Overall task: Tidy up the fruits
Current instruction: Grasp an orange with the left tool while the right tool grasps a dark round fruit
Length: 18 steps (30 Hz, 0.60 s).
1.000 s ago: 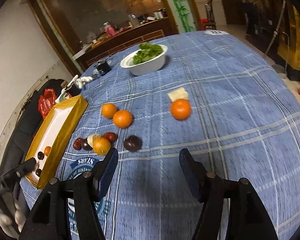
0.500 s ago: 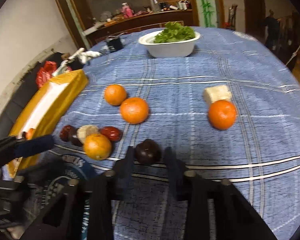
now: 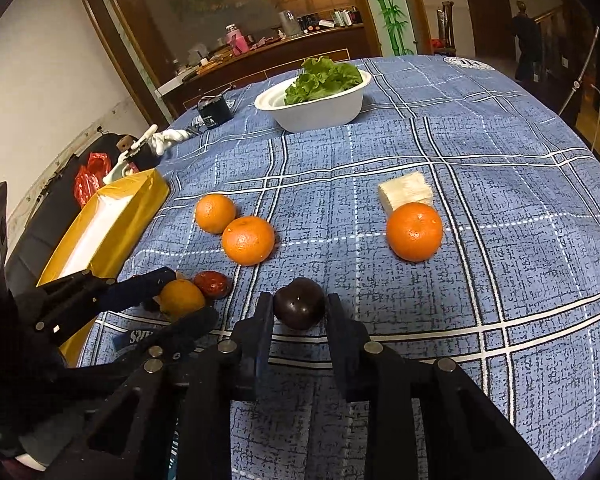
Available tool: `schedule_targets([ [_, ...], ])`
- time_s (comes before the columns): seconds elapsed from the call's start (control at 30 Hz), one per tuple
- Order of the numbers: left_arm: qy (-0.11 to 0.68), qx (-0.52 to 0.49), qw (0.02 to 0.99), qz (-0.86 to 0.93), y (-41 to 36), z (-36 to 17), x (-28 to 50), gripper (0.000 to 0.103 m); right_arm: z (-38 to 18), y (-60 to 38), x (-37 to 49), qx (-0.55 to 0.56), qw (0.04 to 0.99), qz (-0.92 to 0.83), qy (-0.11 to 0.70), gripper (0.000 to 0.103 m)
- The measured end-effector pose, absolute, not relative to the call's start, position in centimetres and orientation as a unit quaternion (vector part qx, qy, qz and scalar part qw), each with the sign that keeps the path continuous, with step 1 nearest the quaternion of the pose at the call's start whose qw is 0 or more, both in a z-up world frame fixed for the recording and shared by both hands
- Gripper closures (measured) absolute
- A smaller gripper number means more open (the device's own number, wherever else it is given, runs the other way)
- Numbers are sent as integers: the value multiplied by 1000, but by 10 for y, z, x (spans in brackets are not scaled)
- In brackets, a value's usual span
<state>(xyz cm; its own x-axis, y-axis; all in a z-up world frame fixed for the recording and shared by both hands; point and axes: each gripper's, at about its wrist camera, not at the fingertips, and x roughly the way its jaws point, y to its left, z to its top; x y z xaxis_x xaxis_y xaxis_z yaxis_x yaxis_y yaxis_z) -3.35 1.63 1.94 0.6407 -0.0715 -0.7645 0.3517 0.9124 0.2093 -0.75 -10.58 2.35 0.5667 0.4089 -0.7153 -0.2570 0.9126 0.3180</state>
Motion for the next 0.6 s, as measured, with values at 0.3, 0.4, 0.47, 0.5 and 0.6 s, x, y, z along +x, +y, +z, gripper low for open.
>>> schedule_targets([
  [0.3,394,80,909,-112,56,47,-51,73,27,-115,-8,101,888,179,411,75],
  [0.4,382,29,918,-105,84,68,-67,73,30,-115,-11,103,892,183,399,75],
  [0.47,375,-9,922,-92,115,82,-79,73,33,-112,-13,100,896,188,390,75],
  [0.5,373,-23,924,-84,129,88,-84,72,36,-108,-16,91,898,189,387,75],
  [0.6,363,-58,929,-43,176,101,-93,72,48,-86,-26,104,885,229,393,75],
])
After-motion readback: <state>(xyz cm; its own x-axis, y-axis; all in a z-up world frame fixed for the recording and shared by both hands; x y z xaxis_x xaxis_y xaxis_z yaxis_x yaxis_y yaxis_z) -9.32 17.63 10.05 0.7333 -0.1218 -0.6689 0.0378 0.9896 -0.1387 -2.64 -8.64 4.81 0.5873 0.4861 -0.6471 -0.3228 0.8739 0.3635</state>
